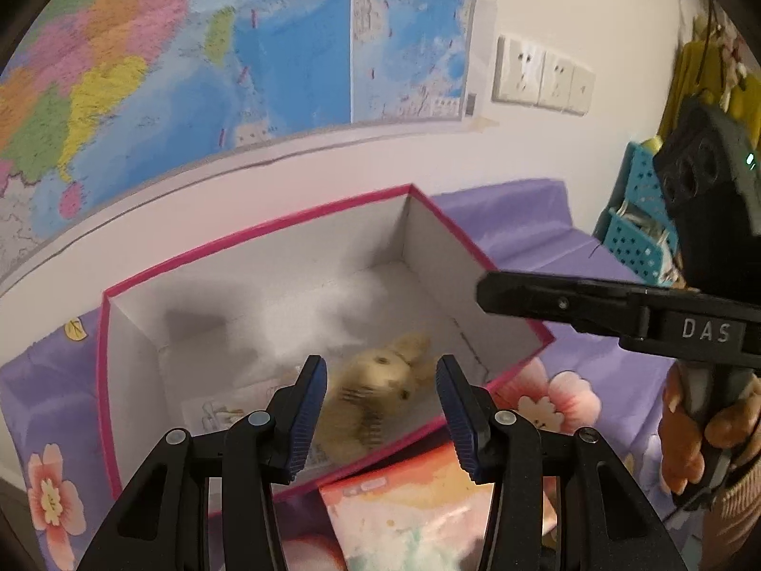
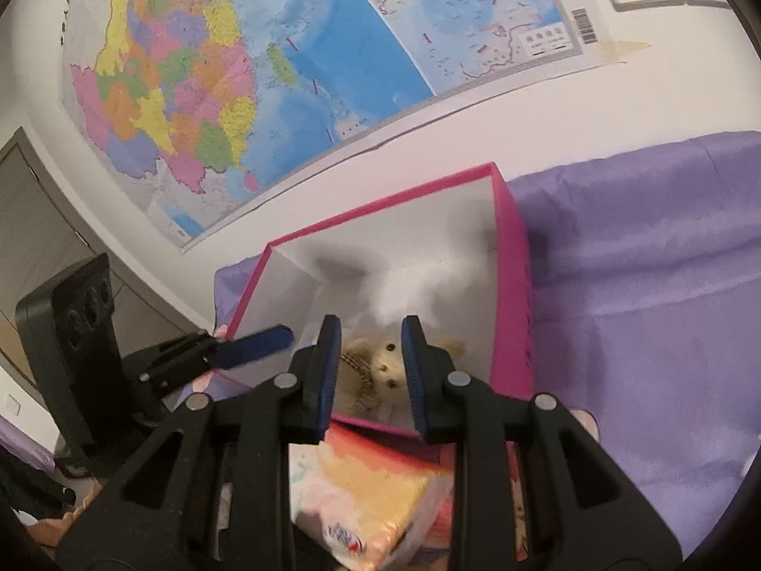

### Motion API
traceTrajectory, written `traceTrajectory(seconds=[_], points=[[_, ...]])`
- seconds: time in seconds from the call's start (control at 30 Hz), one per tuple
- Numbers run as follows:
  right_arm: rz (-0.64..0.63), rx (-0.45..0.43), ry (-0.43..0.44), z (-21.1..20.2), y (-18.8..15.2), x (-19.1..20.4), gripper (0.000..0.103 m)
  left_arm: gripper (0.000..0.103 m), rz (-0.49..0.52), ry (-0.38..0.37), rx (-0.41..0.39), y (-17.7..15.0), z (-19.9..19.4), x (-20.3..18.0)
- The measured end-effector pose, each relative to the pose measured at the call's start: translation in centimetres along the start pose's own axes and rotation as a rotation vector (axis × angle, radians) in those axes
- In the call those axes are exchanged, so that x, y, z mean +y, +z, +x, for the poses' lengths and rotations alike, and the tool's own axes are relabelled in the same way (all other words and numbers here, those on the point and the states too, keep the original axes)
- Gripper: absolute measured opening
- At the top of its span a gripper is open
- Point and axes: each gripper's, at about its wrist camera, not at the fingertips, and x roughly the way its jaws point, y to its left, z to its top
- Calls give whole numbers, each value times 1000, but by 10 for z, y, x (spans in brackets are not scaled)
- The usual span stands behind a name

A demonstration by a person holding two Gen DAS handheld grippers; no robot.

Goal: Organize soft objects
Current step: 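Lower the teddy bear into the pink box and open the right tool, then grasp the green plush toy with the right tool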

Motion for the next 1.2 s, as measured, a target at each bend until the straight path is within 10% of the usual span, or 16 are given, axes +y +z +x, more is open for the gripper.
traceTrajectory(seconds=[0.5, 1.2], points=[[-151, -33, 72, -93, -46, 59, 50, 51, 18, -141, -154, -43, -83, -16], [-34, 220, -178, -68, -150, 19, 67, 51, 52, -279, -56, -112, -80, -58]])
